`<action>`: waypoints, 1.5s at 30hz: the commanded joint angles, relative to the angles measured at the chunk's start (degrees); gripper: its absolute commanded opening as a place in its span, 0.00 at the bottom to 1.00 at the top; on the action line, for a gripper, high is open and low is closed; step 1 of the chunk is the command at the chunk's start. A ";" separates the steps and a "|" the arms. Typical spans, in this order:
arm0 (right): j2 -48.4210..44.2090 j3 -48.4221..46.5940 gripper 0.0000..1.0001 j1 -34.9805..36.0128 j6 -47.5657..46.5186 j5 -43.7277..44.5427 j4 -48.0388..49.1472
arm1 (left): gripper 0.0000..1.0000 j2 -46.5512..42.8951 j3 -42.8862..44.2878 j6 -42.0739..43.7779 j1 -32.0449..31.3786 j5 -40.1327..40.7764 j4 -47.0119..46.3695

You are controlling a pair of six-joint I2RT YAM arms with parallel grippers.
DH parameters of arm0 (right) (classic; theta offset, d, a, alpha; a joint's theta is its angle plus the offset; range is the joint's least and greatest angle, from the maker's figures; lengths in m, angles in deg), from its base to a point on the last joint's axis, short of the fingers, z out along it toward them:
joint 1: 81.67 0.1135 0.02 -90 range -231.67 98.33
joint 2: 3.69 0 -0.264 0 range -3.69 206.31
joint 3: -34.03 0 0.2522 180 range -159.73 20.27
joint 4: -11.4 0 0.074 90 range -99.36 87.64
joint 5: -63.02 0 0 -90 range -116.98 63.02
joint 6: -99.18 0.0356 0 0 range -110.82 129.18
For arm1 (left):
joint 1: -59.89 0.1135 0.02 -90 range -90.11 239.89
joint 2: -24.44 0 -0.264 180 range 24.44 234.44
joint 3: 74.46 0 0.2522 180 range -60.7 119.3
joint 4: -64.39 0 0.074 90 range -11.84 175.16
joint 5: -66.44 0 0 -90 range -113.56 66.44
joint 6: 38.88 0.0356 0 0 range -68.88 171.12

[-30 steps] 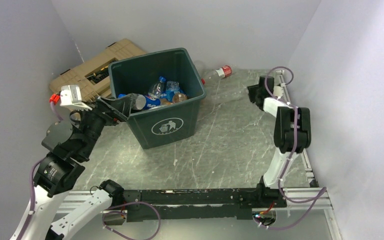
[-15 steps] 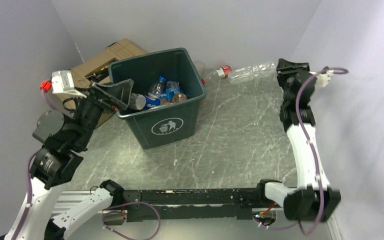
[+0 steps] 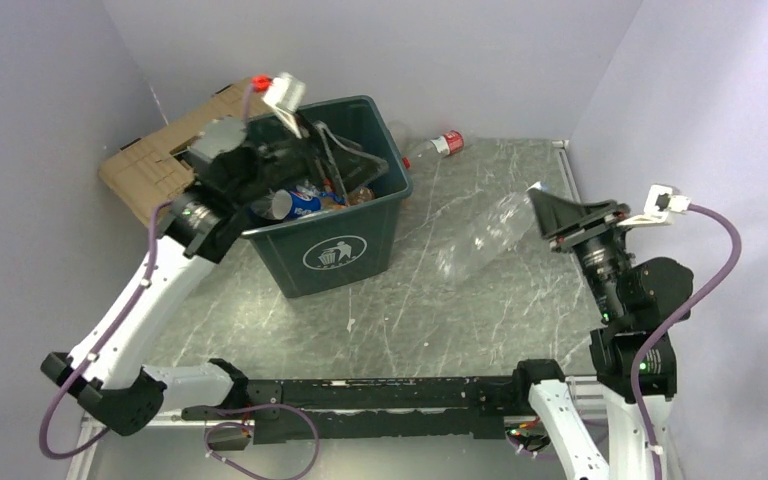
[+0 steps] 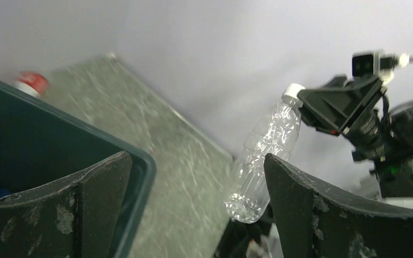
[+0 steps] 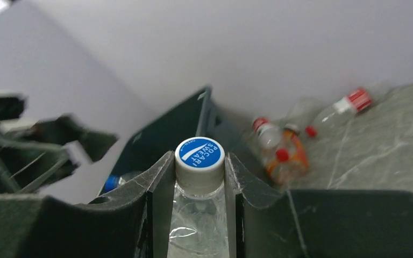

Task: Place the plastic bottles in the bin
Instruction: Pick up the plastic bottle at the center of the board.

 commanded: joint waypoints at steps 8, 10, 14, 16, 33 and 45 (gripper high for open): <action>-6.20 4.85 0.00 4.23 -6.63 -30.20 -10.64 | 0.99 5.66 1.17 17.38 -22.00 -12.02 5.55; -7.46 5.34 0.00 4.38 -6.74 -31.12 -10.96 | 0.99 6.31 0.03 18.33 -25.58 -9.92 4.42; -8.76 6.04 0.00 4.82 -7.96 -32.29 -11.55 | 0.99 8.18 -1.50 18.79 -29.23 -8.84 2.62; -9.18 6.61 0.00 5.07 -8.29 -32.80 -11.23 | 1.00 8.49 -2.76 18.21 -29.46 -7.77 1.66; -10.37 12.39 0.00 7.03 -5.17 -34.12 1.43 | 0.99 9.81 -17.89 -0.20 -30.09 -8.30 -21.35; -11.05 13.80 0.00 7.37 -4.79 -33.09 2.73 | 0.73 14.61 -15.52 -1.20 -31.40 -8.45 -17.83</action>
